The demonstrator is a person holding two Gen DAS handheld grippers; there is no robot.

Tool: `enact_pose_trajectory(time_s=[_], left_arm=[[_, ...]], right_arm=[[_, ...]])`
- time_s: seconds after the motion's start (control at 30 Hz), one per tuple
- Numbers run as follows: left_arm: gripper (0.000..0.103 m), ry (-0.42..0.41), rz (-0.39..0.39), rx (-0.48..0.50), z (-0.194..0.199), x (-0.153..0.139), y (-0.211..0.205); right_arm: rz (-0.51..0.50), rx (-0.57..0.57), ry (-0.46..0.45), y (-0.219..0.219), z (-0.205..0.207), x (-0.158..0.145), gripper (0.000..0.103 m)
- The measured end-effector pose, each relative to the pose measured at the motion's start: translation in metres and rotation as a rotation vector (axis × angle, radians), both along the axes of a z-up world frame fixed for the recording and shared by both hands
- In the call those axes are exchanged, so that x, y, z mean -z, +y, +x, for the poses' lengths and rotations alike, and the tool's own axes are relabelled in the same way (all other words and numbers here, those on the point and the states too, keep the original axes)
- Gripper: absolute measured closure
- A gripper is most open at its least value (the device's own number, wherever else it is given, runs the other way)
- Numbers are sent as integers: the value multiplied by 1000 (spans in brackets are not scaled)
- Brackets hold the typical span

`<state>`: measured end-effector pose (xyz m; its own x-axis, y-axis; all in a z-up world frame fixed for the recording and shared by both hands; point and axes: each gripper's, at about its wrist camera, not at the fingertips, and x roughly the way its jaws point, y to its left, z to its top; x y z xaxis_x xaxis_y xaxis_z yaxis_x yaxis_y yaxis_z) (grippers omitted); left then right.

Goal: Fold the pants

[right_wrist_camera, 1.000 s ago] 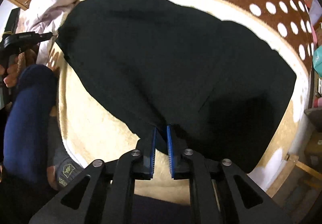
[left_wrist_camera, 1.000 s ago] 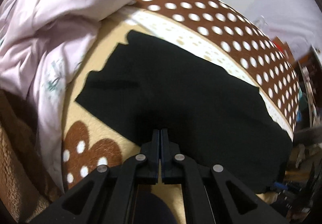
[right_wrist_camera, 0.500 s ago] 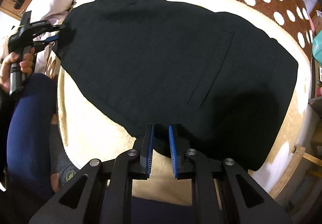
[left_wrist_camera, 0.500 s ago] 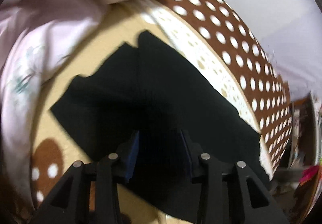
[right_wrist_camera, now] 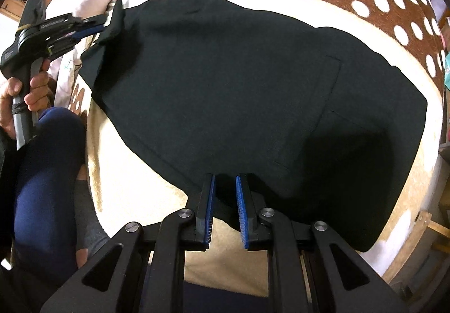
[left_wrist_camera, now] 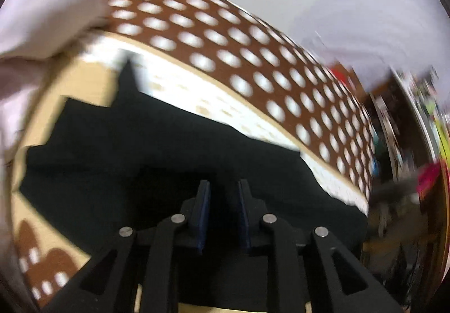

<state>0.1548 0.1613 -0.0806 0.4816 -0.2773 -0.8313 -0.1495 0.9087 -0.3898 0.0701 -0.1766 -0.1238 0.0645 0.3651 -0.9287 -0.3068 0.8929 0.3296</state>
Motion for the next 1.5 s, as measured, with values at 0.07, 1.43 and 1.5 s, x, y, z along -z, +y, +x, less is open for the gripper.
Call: enact_pose_trajectory(time_s=[0.07, 1.43, 1.5], left_arm=[[72, 15, 39, -132, -8, 1, 33], [99, 269, 117, -370, -29, 46, 122], [99, 265, 127, -360, -24, 46, 120]], right_arm=[[6, 1, -2, -1, 1, 0, 87], [-140, -72, -17, 15, -10, 3, 63], [-186, -144, -50, 26, -14, 4, 63]])
